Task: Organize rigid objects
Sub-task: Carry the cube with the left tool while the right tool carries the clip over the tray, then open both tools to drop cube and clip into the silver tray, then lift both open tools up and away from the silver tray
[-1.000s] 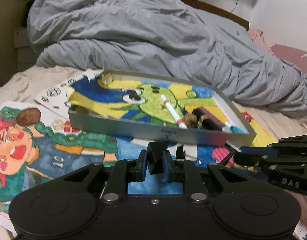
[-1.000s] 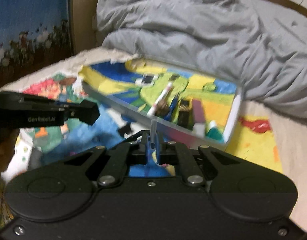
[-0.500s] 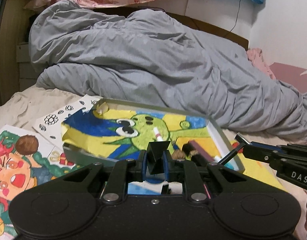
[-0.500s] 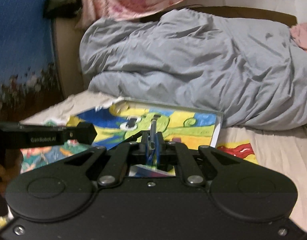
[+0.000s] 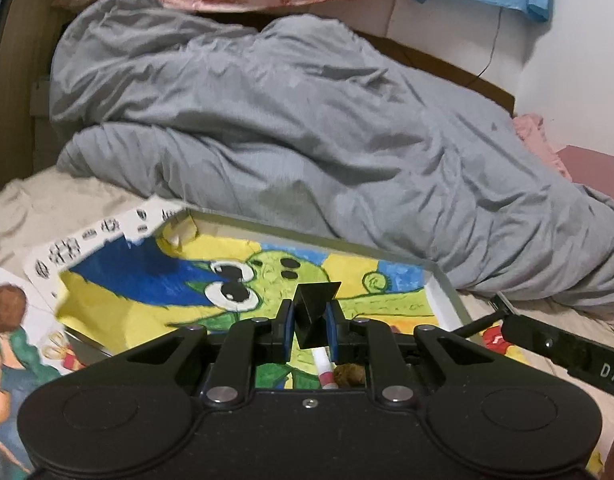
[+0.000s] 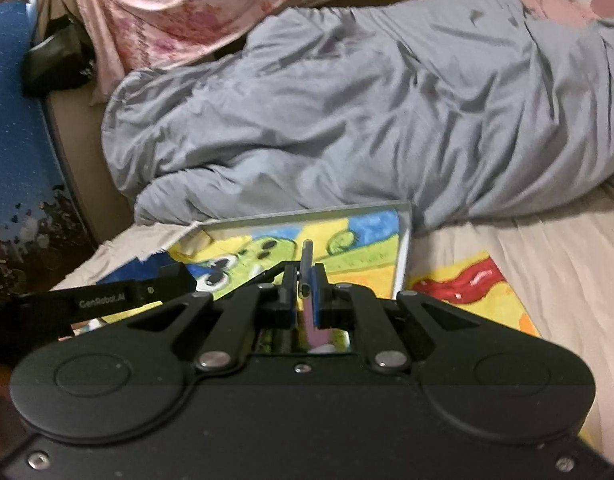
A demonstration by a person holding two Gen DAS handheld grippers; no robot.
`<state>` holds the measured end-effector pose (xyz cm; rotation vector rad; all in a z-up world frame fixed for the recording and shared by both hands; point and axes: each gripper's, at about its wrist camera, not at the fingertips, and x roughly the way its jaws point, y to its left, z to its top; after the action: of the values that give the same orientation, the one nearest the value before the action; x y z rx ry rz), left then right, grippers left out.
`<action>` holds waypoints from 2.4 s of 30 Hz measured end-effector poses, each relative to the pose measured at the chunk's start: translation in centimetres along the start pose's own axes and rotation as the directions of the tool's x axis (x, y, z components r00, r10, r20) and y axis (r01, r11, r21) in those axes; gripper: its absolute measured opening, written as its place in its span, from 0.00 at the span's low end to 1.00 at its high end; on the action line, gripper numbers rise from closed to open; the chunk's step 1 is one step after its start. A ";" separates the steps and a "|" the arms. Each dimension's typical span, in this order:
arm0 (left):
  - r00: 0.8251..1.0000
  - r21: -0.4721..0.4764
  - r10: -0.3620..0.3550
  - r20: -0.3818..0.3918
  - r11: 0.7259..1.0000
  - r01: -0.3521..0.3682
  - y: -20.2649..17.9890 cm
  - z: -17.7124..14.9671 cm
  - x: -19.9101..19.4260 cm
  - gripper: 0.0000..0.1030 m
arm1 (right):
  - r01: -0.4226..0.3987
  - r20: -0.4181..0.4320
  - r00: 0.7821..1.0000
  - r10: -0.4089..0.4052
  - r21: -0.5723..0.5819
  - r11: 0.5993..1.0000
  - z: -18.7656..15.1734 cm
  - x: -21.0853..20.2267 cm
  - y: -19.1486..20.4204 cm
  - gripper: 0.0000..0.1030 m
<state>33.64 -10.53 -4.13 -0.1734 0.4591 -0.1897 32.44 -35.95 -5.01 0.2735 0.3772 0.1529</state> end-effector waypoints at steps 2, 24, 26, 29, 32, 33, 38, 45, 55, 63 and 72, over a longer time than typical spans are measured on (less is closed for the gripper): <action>1.000 -0.003 0.005 -0.013 1.000 -0.005 0.0 -0.5 1.0 0.17 | 0.017 -0.022 1.000 -0.016 0.007 1.000 -0.6 0.6 -0.5 0.02; 0.992 0.007 0.041 -0.116 0.999 -0.040 -0.3 -0.9 3.1 0.22 | 0.050 -0.122 0.991 -0.054 -0.037 0.998 -1.3 2.4 1.1 0.20; 0.993 0.014 0.043 -0.110 0.999 -0.042 -0.4 -0.7 2.5 0.27 | 0.048 -0.102 0.993 -0.051 -0.037 0.998 -0.7 1.7 1.3 0.37; 0.995 0.008 0.045 -0.084 0.999 -0.045 -0.4 -0.1 1.2 0.36 | 0.043 -0.071 0.996 -0.047 -0.045 0.998 0.1 0.2 1.6 0.44; 0.998 -0.005 0.050 -0.043 0.999 -0.050 -0.3 0.7 -0.7 0.55 | 0.036 -0.035 0.999 -0.038 -0.051 0.998 0.9 -1.5 2.2 0.58; 0.998 -0.010 0.053 -0.026 0.999 -0.053 -0.1 1.0 -1.5 0.64 | 0.034 -0.024 0.999 -0.036 -0.055 0.998 1.2 -2.1 2.4 0.61; 0.995 -0.044 0.076 0.067 0.996 -0.073 0.6 1.8 -6.2 0.83 | 0.015 0.029 0.999 -0.013 -0.077 0.997 2.4 -5.2 3.9 0.92; 0.981 -0.045 0.106 0.164 0.994 -0.100 1.4 1.9 -12.6 0.98 | -0.006 0.084 0.996 0.016 -0.117 0.993 3.0 -9.0 6.2 0.99; 0.979 0.005 0.103 0.178 0.994 -0.105 1.8 0.0 -19.6 0.99 | 0.016 0.215 0.977 0.004 -0.089 0.996 0.4 -15.6 7.7 1.00; 0.983 0.057 0.093 0.156 0.993 -0.103 1.7 -2.9 -23.7 0.99 | 0.070 0.163 0.985 -0.060 -0.058 0.996 -3.3 -19.2 8.5 1.00; 0.994 0.150 0.084 0.075 0.984 -0.094 1.6 -6.7 -26.2 0.99 | 0.135 0.055 0.990 -0.130 -0.095 0.986 -6.6 -20.5 10.2 1.00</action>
<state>7.78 -4.01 0.63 -0.0087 0.3816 -0.1301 10.12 -28.72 -0.93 0.1542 0.3372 0.0336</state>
